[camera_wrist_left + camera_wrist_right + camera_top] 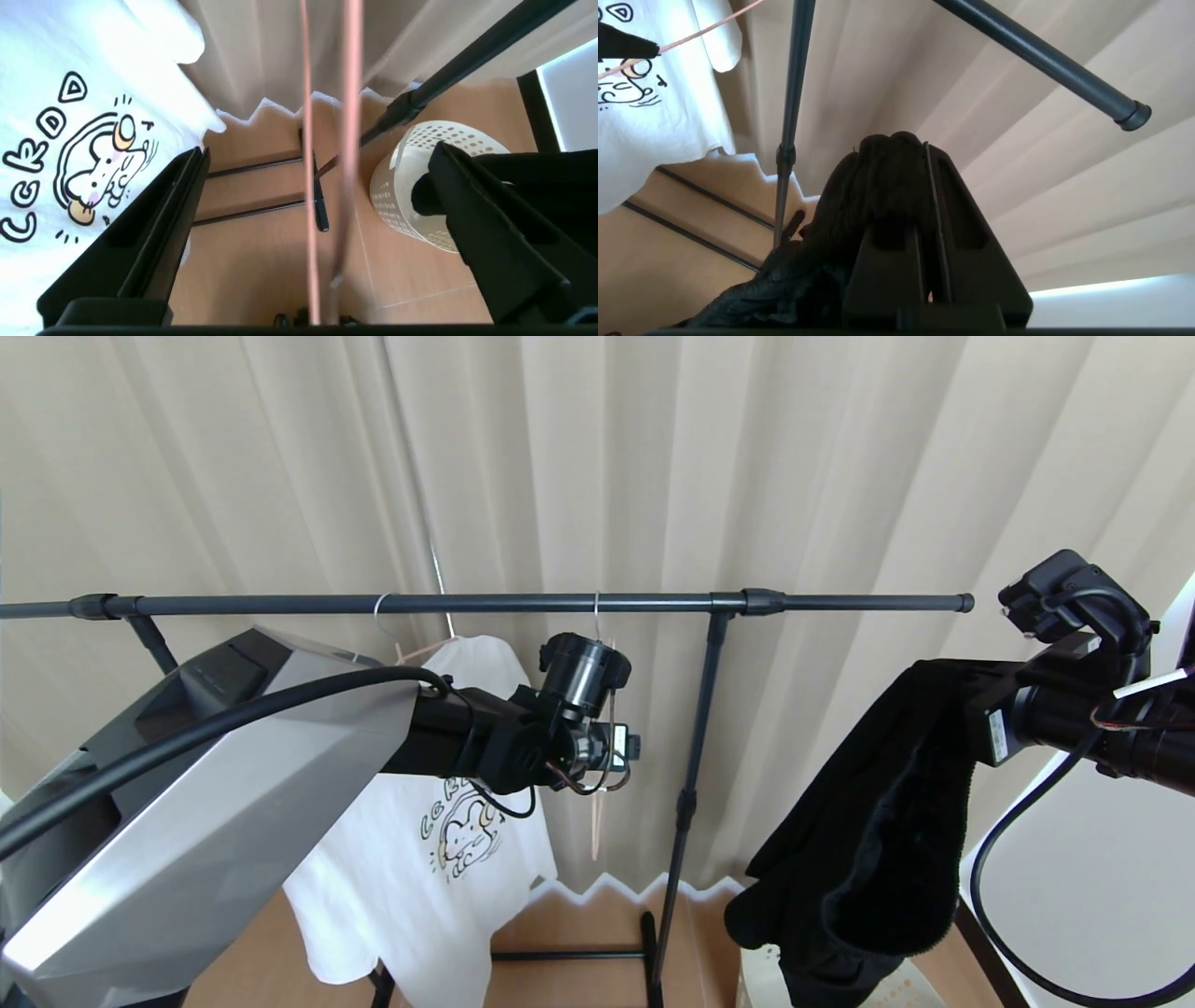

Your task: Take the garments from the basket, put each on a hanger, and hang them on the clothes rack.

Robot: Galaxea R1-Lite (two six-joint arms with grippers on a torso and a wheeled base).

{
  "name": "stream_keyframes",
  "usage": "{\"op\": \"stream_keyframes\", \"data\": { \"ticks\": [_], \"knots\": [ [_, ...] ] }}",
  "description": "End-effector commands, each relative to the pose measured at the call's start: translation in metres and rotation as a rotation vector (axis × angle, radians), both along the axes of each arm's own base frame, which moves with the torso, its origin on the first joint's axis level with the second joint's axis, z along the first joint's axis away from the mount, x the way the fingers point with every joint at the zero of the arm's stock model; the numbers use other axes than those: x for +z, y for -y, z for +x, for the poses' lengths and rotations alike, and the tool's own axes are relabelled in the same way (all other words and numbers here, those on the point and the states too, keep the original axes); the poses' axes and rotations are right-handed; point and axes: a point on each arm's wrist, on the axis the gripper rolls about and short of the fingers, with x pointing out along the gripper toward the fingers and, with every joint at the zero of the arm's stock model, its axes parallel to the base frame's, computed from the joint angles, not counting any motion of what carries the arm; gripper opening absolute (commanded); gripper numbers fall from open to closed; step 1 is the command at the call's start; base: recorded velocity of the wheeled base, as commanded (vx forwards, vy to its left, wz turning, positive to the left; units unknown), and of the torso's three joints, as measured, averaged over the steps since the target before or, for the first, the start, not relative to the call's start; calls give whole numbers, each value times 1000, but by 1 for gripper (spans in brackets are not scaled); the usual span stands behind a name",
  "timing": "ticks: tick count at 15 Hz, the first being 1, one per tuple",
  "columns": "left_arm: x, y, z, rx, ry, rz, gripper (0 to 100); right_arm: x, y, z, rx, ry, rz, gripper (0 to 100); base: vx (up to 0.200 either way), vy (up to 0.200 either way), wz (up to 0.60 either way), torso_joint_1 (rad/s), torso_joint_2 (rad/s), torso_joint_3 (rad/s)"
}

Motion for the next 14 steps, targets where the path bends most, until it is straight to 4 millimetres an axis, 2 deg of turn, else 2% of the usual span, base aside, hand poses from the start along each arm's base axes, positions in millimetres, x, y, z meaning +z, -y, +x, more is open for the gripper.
{"op": "stream_keyframes", "data": {
  "ticks": [1, 2, 10, 14],
  "knots": [
    [-10, 2, 1, -1, -15, 12, 100, 0, 0, 0, 1, -1, 0, 0, 0, 0, 0, 0, 0, 0],
    [-10, 3, 1, -2, -16, 12, 0, 0, 0, 0, 1, -1, 0, 0, 0, 0, 0, 0, 0, 0],
    [-2, 1, 1, 3, 0, 3, 0, 0, -1, 0, 2, -1, 0, 0, 0, 0, 0, 0, 0, 0],
    [25, -4, -8, -5, 42, -19, 0, 0, 0, 0, 2, 1, 0, 0, 0, 0, 0, 0, 0, 0]
  ]
}}
